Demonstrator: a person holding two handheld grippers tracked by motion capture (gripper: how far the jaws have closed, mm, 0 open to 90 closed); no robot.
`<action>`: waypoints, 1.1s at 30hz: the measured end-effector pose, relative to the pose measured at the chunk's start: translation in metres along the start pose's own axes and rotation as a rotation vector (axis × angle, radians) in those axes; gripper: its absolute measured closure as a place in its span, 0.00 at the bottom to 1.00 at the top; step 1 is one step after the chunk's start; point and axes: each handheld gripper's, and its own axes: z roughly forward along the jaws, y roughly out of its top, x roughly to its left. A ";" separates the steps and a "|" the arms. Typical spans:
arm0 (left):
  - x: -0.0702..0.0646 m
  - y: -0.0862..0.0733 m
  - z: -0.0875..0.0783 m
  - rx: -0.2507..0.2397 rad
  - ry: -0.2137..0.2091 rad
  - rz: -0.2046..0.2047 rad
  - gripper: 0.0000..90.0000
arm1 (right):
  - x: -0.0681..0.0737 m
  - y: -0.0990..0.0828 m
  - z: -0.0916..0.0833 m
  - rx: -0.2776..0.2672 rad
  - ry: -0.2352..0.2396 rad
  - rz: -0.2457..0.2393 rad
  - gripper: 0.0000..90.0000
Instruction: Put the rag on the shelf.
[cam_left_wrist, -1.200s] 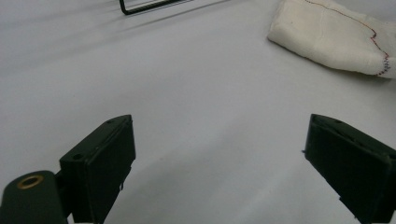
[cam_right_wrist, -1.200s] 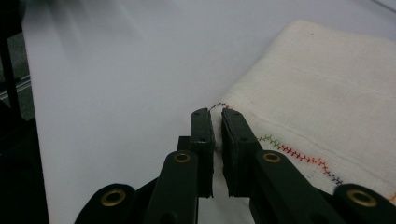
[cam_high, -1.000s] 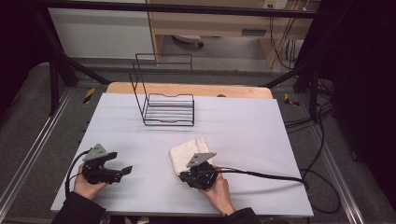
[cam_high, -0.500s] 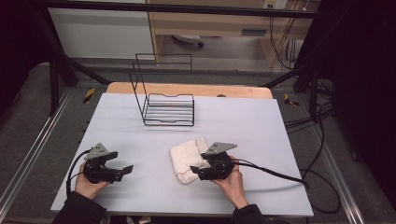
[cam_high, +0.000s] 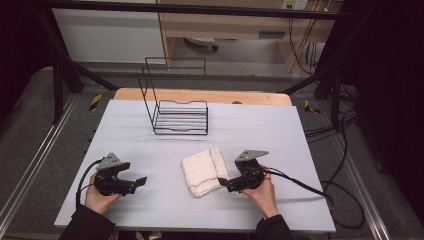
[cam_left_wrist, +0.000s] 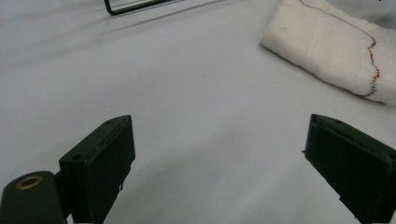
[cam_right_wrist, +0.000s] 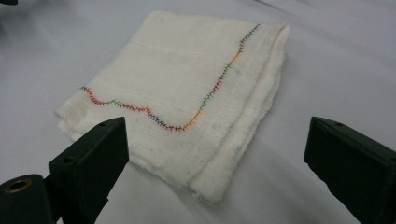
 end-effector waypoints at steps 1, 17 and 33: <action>-0.002 0.002 0.001 -0.004 -0.002 -0.006 0.09 | -0.001 -0.001 0.000 -0.002 -0.004 -0.002 0.06; -0.027 0.038 0.027 0.003 -0.015 0.032 0.09 | -0.006 -0.003 -0.006 -0.013 -0.039 -0.004 0.01; -0.047 0.064 0.074 0.043 0.001 -0.009 0.17 | -0.011 -0.006 -0.009 -0.013 -0.043 0.007 0.01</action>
